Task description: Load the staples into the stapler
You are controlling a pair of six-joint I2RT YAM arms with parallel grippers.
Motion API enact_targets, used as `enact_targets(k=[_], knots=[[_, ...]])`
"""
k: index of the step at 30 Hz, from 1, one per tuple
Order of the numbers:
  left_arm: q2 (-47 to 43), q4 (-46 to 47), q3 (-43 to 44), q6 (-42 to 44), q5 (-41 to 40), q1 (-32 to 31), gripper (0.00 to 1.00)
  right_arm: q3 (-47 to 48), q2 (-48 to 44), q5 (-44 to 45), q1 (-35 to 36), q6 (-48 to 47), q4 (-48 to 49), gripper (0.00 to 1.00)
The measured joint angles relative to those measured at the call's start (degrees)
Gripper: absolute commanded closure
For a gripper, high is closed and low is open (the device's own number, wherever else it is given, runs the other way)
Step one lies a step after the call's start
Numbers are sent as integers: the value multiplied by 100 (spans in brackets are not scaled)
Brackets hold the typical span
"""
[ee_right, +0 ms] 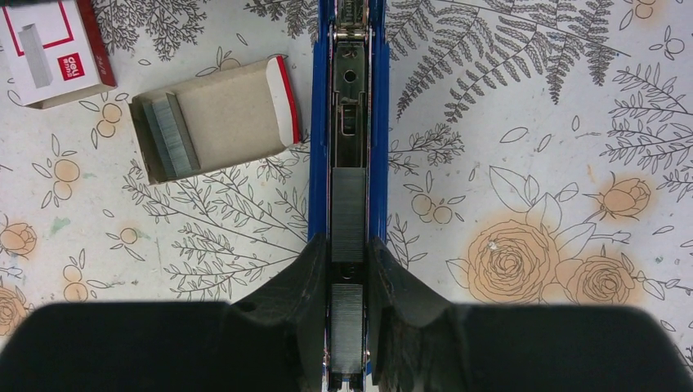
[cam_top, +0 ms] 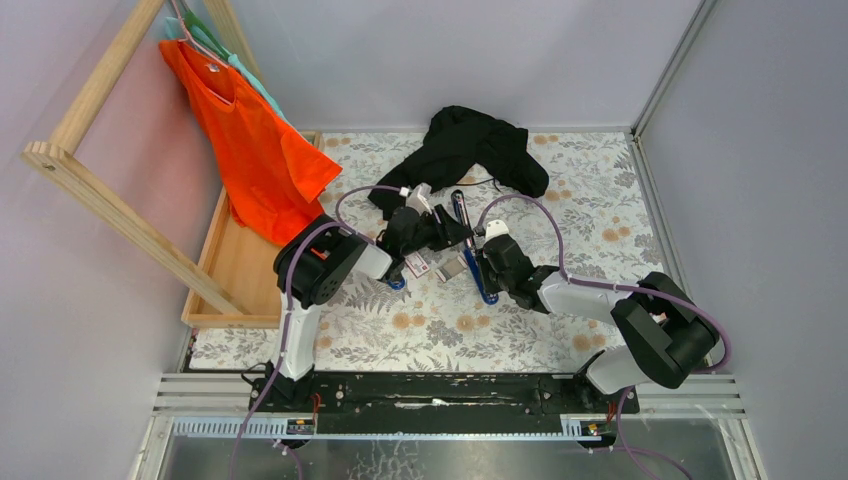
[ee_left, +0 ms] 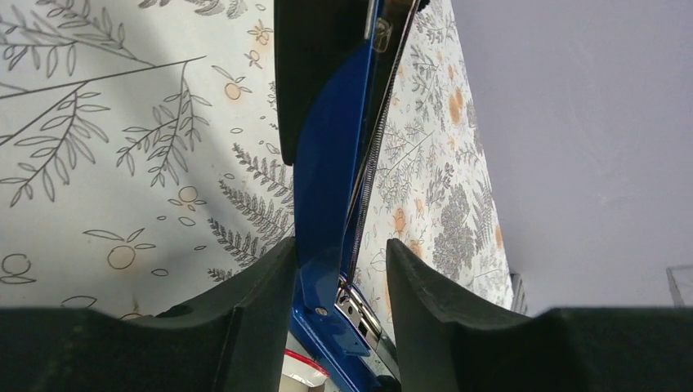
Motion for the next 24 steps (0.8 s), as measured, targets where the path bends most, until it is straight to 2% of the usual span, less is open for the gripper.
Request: enact_targets(k=[12, 24], knots=[[-205, 538, -258, 984, -306, -284, 40, -44, -9, 87, 0, -15, 59, 100], [-581, 540, -501, 2000, -874, -708, 30, -514, -142, 92, 0, -120, 870, 100]])
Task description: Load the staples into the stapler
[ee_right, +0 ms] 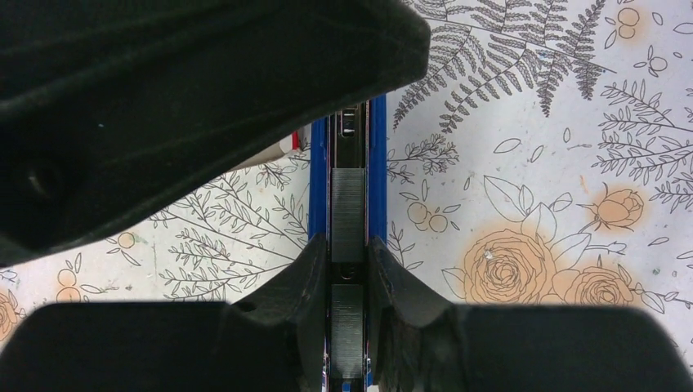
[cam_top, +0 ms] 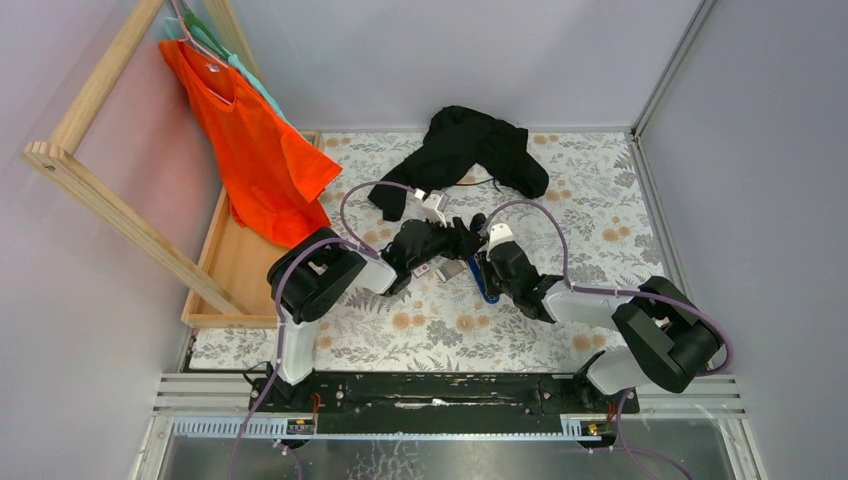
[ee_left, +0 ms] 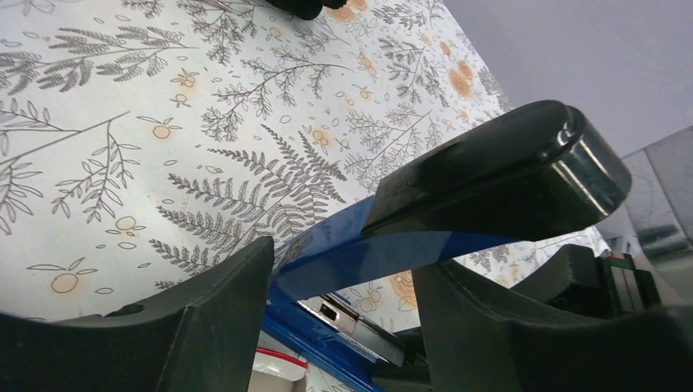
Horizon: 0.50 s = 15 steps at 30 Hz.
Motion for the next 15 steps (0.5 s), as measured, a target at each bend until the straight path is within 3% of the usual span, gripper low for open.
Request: enact_targets(k=[15], knots=[[-153, 92, -315, 708, -640, -387, 19, -584, -4, 13, 0, -138, 1222, 95]])
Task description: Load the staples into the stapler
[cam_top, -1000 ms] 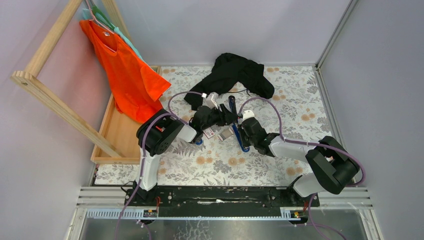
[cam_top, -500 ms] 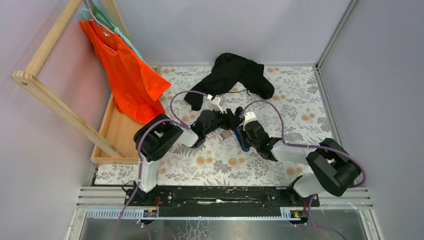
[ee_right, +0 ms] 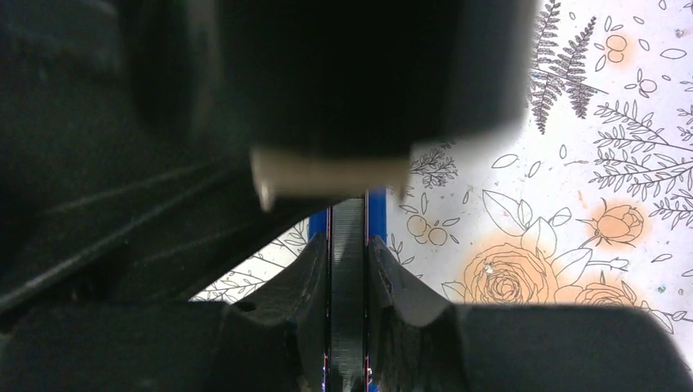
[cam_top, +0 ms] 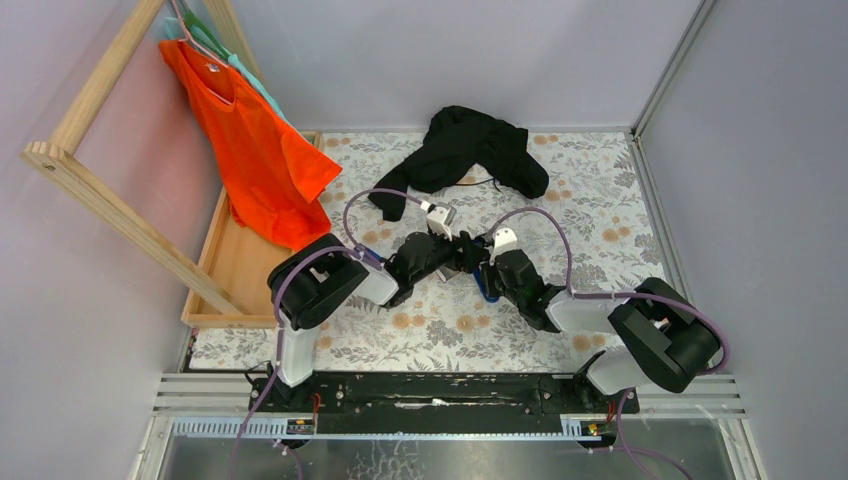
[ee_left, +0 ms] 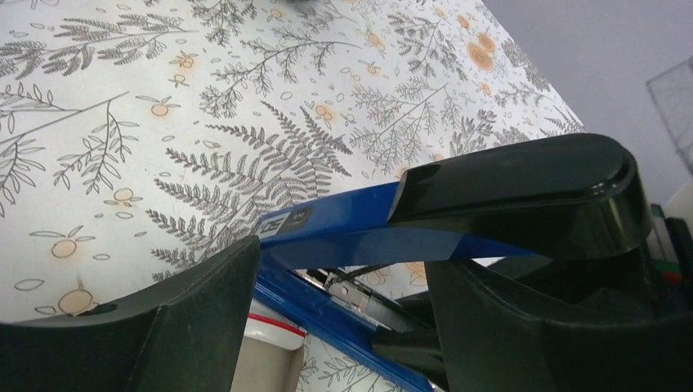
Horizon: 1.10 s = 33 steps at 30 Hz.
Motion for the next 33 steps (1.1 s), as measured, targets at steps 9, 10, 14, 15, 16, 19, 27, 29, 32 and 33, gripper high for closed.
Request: enact_targets(k=[9, 10, 14, 15, 16, 19, 27, 29, 32, 33], knots=[[0, 249, -256, 122, -129, -140, 14, -260, 9, 7, 0, -142, 595, 92], [0, 262, -262, 144, -146, -160, 13, -267, 15, 7, 0, -168, 621, 91], [0, 348, -313, 251, -289, -210, 8, -269, 46, 13, 0, -251, 673, 88], [0, 374, -332, 271, -319, -232, 7, -269, 52, 15, 0, -273, 686, 86], [0, 404, -358, 291, -361, -245, 6, -269, 59, 17, 0, -284, 699, 85], [-4, 496, -433, 321, -431, -269, 1, -293, 61, 35, 0, -293, 745, 82], [-317, 590, -651, 315, -461, -334, 0, -448, 61, 212, 0, -260, 1012, 68], [-361, 636, -649, 313, -459, -337, 0, -459, 61, 232, 0, -229, 1029, 63], [-350, 605, -649, 291, -457, -341, 0, -525, 59, 269, 0, -166, 1075, 58], [-350, 603, -649, 291, -457, -341, 0, -544, 48, 280, 0, -136, 1095, 57]])
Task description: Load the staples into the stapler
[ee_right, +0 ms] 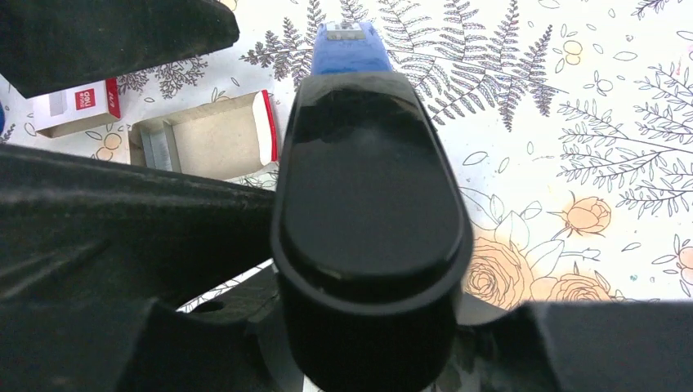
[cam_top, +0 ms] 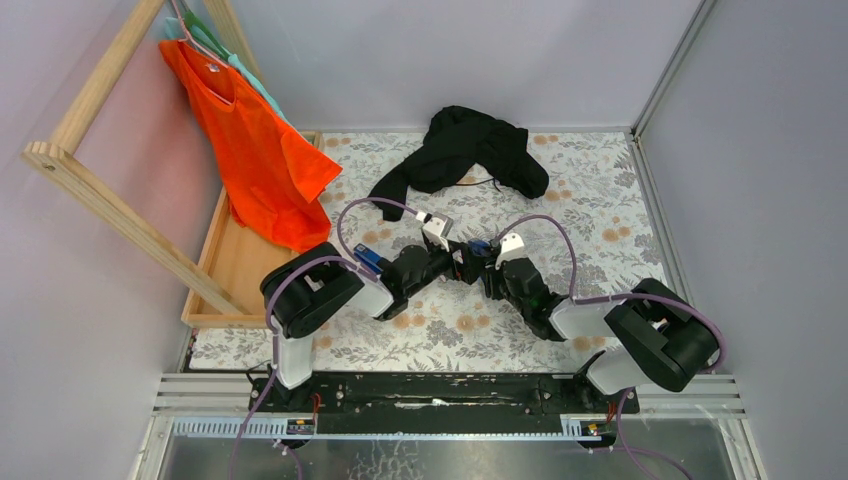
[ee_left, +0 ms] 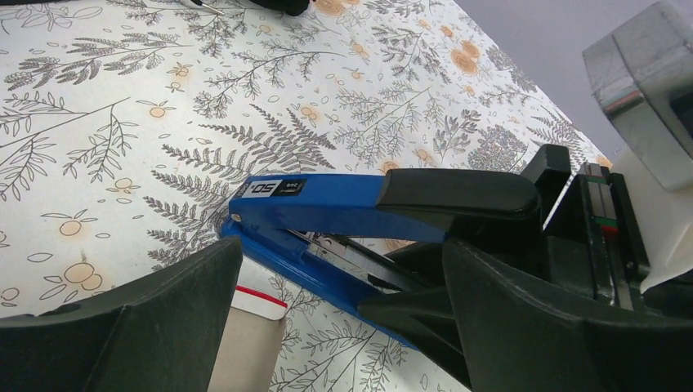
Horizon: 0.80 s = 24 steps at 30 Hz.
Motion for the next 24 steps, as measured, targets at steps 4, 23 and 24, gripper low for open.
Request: enact_targets(k=[4, 23, 24], knots=[[-7, -24, 0, -22, -2, -11, 0, -57, -59, 7, 0, 101, 24, 50], [-1812, -2100, 76, -610, -234, 4, 0, 87, -1440, 380, 0, 599, -1836, 30], [-1943, -2361, 122, -660, -262, 13, 0, 256, -1499, 411, 0, 612, -2201, 30]])
